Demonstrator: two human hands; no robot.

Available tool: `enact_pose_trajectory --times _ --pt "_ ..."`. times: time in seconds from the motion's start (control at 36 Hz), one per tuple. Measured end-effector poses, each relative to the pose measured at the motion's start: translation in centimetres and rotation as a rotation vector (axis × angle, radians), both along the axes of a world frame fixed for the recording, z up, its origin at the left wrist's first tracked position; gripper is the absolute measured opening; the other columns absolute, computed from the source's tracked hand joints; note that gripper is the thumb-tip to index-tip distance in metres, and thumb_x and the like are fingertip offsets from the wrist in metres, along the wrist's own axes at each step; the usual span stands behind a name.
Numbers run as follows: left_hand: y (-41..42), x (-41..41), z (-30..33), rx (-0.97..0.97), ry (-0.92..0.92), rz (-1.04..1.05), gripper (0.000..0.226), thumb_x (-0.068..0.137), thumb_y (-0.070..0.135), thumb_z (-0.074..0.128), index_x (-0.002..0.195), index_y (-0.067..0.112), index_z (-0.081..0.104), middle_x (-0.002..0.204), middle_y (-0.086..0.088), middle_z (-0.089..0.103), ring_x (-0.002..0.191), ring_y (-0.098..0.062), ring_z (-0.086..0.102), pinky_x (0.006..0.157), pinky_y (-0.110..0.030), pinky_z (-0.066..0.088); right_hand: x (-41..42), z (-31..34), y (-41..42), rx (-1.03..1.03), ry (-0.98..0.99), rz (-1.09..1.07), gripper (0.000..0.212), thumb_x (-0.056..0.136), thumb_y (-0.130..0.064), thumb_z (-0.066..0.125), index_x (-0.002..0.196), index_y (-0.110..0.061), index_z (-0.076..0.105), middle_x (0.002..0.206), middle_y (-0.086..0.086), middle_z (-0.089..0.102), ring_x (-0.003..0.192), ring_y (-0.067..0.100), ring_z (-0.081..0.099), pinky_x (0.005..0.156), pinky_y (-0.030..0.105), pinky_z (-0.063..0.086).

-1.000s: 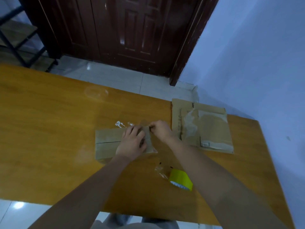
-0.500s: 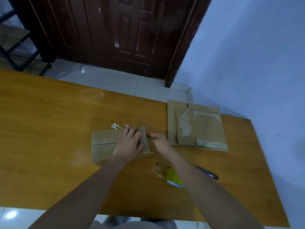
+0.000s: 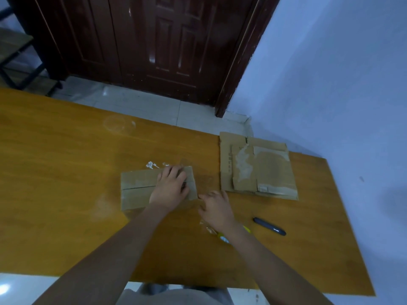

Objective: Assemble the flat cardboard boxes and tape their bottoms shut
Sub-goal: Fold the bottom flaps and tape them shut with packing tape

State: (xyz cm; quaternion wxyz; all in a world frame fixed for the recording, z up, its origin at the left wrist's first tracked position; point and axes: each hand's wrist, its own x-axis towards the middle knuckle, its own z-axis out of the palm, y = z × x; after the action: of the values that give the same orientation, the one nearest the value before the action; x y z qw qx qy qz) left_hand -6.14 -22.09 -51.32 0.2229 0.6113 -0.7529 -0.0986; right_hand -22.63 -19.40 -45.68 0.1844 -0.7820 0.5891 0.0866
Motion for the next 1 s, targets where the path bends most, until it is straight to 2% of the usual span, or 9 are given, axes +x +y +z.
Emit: enact_pose_trajectory --times 0.08,0.14,0.22,0.47,0.67,0.75,0.83,0.89,1.0 --pt "0.1 0.1 0.2 -0.01 -0.002 -0.003 0.014 0.083 0.022 0.061 0.088 0.01 0.058 0.119 -0.011 0.056 0.112 -0.032 0.043 0.087 -0.048 0.042 0.6 0.2 -0.4 -0.058 0.125 0.067 0.029 0.096 -0.027 0.046 0.117 -0.012 0.059 0.116 0.006 0.063 0.124 0.024 0.042 0.114 0.046 0.016" --pt "0.1 0.1 0.4 -0.016 -0.002 -0.01 0.022 0.084 0.03 0.046 0.087 0.01 0.057 0.117 -0.011 0.057 0.111 -0.034 0.047 0.085 -0.047 0.043 1.2 0.0 -0.6 -0.087 0.221 0.126 0.024 0.094 -0.022 0.048 0.107 -0.01 0.065 0.108 0.01 0.066 0.118 0.028 0.046 0.108 0.044 0.025" --pt "0.2 0.1 0.7 -0.015 0.006 -0.023 0.033 0.081 0.035 0.035 0.087 0.011 0.057 0.117 -0.011 0.057 0.111 -0.035 0.049 0.084 -0.047 0.043 1.5 -0.2 -1.1 -0.087 0.237 0.131 0.023 0.092 -0.02 0.051 0.1 -0.008 0.068 0.103 0.014 0.068 0.114 0.029 0.05 0.1 0.041 0.033" --pt "0.1 0.0 0.4 -0.053 -0.011 -0.006 0.028 0.082 0.034 0.038 0.085 0.012 0.055 0.114 -0.01 0.058 0.108 -0.03 0.043 0.081 -0.047 0.045 1.1 -0.8 -1.6 -0.069 0.168 0.124 0.023 0.092 -0.02 0.048 0.094 -0.011 0.07 0.094 0.01 0.069 0.096 0.028 0.06 0.097 0.037 0.034" --pt "0.1 0.0 0.5 -0.042 -0.008 -0.008 0.027 0.083 0.033 0.038 0.086 0.012 0.055 0.116 -0.01 0.057 0.109 -0.032 0.046 0.084 -0.047 0.044 0.1 -0.5 -2.8 -0.127 0.208 0.339 0.021 0.094 -0.022 0.048 0.1 -0.015 0.067 0.102 0.006 0.067 0.107 0.024 0.052 0.1 0.036 0.027" --pt "0.1 0.1 0.4 -0.038 0.005 -0.011 0.027 0.082 0.033 0.039 0.087 0.012 0.055 0.115 -0.011 0.057 0.108 -0.031 0.044 0.083 -0.046 0.044 -0.3 -0.5 -3.1 -0.204 0.171 0.449 0.006 0.078 -0.022 0.07 0.08 -0.017 0.07 0.083 -0.001 0.067 0.089 0.022 0.06 0.092 0.032 0.032" --pt "0.0 0.1 0.4 -0.032 -0.001 -0.015 0.028 0.083 0.033 0.039 0.087 0.011 0.055 0.115 -0.011 0.057 0.107 -0.031 0.043 0.083 -0.046 0.044 -0.6 -0.8 -3.2 -0.242 0.145 0.449 0.023 0.05 -0.028 0.089 0.058 -0.026 0.067 0.061 -0.011 0.06 0.063 0.013 0.06 0.073 0.024 0.043" --pt "0.0 0.1 0.5 -0.021 0.0 -0.015 0.028 0.083 0.033 0.038 0.087 0.011 0.055 0.115 -0.011 0.056 0.107 -0.031 0.044 0.084 -0.046 0.043 -0.7 -1.0 -3.0 -0.275 0.121 0.454 0.024 0.048 -0.029 0.09 0.057 -0.027 0.067 0.061 -0.012 0.06 0.061 0.011 0.06 0.068 0.019 0.046" --pt "0.0 0.0 0.4 -0.01 0.001 -0.013 0.029 0.082 0.033 0.038 0.089 0.011 0.056 0.117 -0.011 0.056 0.11 -0.029 0.039 0.086 -0.047 0.043 -0.9 -1.7 -3.5 -0.316 0.092 0.444 0.028 0.045 -0.034 0.089 0.064 -0.025 0.071 0.072 -0.011 0.065 0.071 0.012 0.064 0.076 0.023 0.038"
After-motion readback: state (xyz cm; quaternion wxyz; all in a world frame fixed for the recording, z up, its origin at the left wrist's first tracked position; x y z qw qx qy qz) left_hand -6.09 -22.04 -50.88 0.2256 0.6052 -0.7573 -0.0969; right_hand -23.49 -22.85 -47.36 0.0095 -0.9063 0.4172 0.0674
